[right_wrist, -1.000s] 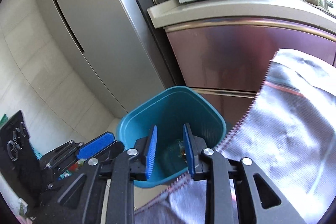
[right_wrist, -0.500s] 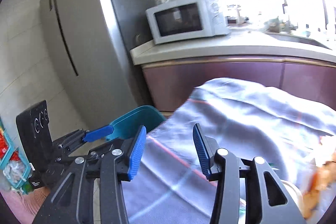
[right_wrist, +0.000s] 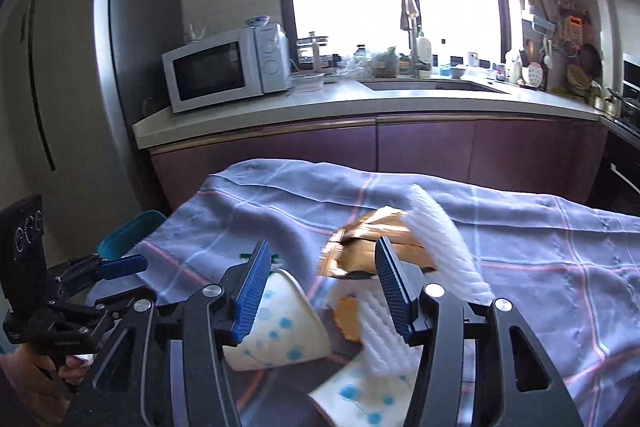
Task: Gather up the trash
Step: 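Return both tools to the table and approach the paper cup, then grasp the dotted paper cup with the left gripper while the right grasps the foam net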
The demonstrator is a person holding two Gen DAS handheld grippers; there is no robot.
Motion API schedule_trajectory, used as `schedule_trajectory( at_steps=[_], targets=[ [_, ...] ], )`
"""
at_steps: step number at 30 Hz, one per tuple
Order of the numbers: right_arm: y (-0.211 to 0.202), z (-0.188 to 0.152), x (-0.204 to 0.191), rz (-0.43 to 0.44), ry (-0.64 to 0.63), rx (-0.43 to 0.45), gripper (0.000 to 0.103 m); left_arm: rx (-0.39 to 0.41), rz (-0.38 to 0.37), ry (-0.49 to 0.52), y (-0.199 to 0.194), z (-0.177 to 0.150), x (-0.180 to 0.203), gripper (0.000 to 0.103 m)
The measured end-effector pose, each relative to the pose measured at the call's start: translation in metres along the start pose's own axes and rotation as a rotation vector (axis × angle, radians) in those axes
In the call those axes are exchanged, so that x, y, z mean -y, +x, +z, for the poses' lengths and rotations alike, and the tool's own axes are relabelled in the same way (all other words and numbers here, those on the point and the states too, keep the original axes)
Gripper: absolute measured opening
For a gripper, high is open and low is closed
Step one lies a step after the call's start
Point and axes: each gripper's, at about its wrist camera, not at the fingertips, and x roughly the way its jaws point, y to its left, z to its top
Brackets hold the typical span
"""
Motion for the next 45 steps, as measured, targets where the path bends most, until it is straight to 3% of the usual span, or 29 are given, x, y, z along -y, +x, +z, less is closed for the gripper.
schedule_trajectory(
  at_steps=[8, 22, 27, 33, 38, 45],
  targets=[
    [0.004, -0.016, 0.05, -0.095, 0.081, -0.021, 0.053, -0.046, -0.065, 0.038, 0.027, 0.002, 0.031, 0.067],
    [0.033, -0.02, 0.081, -0.092, 0.098, -0.07, 0.053, -0.109, -0.074, 0.079, 0.063, 0.003, 0.056, 0.07],
    [0.036, -0.019, 0.085, -0.09, 0.087, -0.068, 0.053, -0.148, -0.061, 0.082, 0.077, 0.003, 0.059, 0.065],
    [0.037, -0.019, 0.089, -0.077, 0.085, -0.069, 0.051, -0.177, -0.097, 0.053, 0.084, 0.002, 0.054, 0.058],
    [0.038, -0.02, 0.089, -0.058, 0.083, -0.079, 0.031, -0.176, -0.099, 0.05, 0.084, 0.001, 0.055, 0.058],
    [0.035, -0.02, 0.09, -0.056, 0.085, -0.073, 0.013, -0.168, -0.099, 0.061, 0.083, 0.0, 0.057, 0.057]
  ],
)
